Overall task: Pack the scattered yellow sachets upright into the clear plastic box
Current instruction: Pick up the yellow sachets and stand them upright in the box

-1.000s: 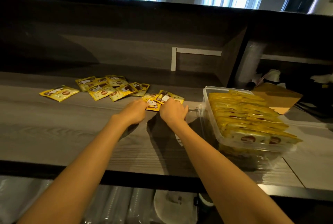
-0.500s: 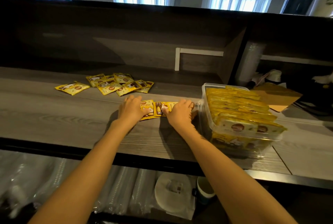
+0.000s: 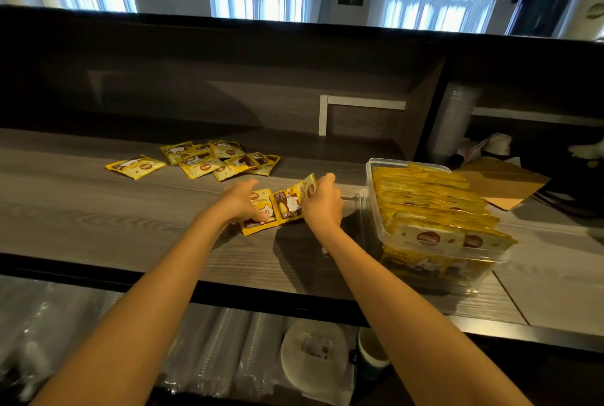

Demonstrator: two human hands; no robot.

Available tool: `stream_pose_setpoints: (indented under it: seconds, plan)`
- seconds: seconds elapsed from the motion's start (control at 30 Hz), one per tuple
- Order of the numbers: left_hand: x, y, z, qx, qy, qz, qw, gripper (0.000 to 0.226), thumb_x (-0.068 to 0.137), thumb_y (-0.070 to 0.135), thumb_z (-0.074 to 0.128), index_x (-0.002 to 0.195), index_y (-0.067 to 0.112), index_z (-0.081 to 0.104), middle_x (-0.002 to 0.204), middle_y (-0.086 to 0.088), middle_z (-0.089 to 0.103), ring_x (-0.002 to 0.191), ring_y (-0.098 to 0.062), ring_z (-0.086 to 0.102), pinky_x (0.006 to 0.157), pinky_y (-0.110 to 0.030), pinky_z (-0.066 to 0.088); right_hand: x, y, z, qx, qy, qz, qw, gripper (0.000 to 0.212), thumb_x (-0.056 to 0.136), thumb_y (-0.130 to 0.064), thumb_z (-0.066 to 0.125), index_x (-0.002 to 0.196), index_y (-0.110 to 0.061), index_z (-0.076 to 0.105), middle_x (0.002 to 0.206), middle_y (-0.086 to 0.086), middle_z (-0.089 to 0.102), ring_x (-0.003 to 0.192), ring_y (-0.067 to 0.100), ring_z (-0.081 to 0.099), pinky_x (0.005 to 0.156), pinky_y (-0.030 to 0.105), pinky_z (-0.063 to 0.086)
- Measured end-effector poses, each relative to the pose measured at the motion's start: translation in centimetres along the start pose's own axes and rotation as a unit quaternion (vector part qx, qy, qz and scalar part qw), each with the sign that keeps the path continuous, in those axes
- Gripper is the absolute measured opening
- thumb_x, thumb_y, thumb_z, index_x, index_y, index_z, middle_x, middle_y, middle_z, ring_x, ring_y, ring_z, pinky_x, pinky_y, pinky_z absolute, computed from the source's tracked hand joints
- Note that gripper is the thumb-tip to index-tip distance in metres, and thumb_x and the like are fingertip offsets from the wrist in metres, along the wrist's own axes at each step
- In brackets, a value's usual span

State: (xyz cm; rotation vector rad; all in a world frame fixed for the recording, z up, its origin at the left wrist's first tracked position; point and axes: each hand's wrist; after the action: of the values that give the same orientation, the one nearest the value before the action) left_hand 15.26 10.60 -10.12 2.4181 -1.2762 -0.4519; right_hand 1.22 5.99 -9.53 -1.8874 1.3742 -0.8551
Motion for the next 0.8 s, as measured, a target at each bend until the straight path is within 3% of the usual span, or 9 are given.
stream_pose_setpoints:
  seconds: [0.13, 0.23, 0.33, 0.47, 0.6, 0.8]
  plan:
    - [-0.7, 0.3, -0.1, -0.063, 0.128, -0.030, 0.989, 0.069, 0.072, 0.015, 0.077, 0.133, 0.012, 0.044, 0.138, -0.014, 0.038, 0.129, -0.031, 0.036, 0.103, -0.040, 0.037, -1.1, -1.3, -0.5, -0.043, 0.027, -0.144, 0.988, 0.023, 0.089, -0.011, 0.057, 0.111, -0.008, 0.049, 0.110, 0.011, 0.063, 0.101, 0.026, 0.062, 0.079, 0.036, 0.053]
    - [-1.5, 1.0, -1.3, -0.114, 0.222, -0.027, 0.968, 0.035, 0.079, 0.006, 0.067, 0.113, 0.009, 0.059, 0.120, -0.012, 0.057, 0.106, -0.026, 0.055, 0.080, -0.034, 0.047, -1.6, -3.2, -1.5, -0.055, 0.048, -0.203, 0.976, 0.018, 0.092, -0.009, 0.053, 0.110, -0.008, 0.049, 0.110, 0.010, 0.063, 0.101, 0.025, 0.062, 0.081, 0.037, 0.054]
    - [-2.8, 2.9, -3.5, -0.154, 0.293, 0.014, 0.944, 0.019, 0.085, 0.003, 0.058, 0.103, 0.006, 0.064, 0.107, -0.013, 0.064, 0.100, -0.026, 0.057, 0.071, -0.029, 0.039, -1.4, -5.2, -3.1, -0.056, 0.082, -0.225, 0.969, 0.018, 0.093, -0.014, 0.052, 0.110, -0.009, 0.052, 0.108, 0.009, 0.065, 0.101, 0.025, 0.061, 0.080, 0.036, 0.052]
    - [-4.0, 6.2, -5.9, -0.166, 0.343, 0.084, 0.921, 0.017, 0.087, 0.004, 0.054, 0.099, 0.006, 0.066, 0.103, -0.014, 0.066, 0.102, -0.030, 0.057, 0.072, -0.032, 0.041, -0.3, -7.2, -6.2, -0.050, 0.124, -0.231, 0.964, 0.029, 0.095, -0.012, 0.046, 0.120, -0.016, 0.059, 0.114, 0.008, 0.066, 0.112, 0.028, 0.049, 0.085, 0.037, 0.046]
    - [-4.4, 9.9, -6.9, -0.193, 0.365, 0.138, 0.900, 0.020, 0.086, 0.001, 0.051, 0.098, 0.005, 0.066, 0.100, -0.016, 0.068, 0.099, -0.031, 0.059, 0.077, -0.034, 0.045, 1.1, -7.6, -10.6, -0.007, 0.172, -0.233, 0.957, 0.031, 0.093, -0.010, 0.049, 0.118, -0.018, 0.065, 0.115, 0.008, 0.067, 0.108, 0.028, 0.057, 0.085, 0.037, 0.048]
    - [-4.0, 15.8, -5.5, -0.226, 0.339, 0.225, 0.885, 0.017, 0.085, 0.002, 0.052, 0.097, 0.003, 0.064, 0.102, -0.016, 0.067, 0.098, -0.028, 0.062, 0.077, -0.034, 0.050, 4.2, -4.1, -16.6, 0.047, 0.201, -0.164, 0.964, 0.027, 0.092, -0.017, 0.052, 0.114, -0.014, 0.067, 0.114, 0.008, 0.069, 0.105, 0.024, 0.063, 0.086, 0.036, 0.052]
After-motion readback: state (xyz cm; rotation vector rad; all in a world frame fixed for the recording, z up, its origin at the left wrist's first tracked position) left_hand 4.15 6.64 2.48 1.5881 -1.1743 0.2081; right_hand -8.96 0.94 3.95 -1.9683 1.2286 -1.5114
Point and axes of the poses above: each hand's wrist, its own x-axis towards the middle knuckle, its own z-axis out of the palm, y = z × x
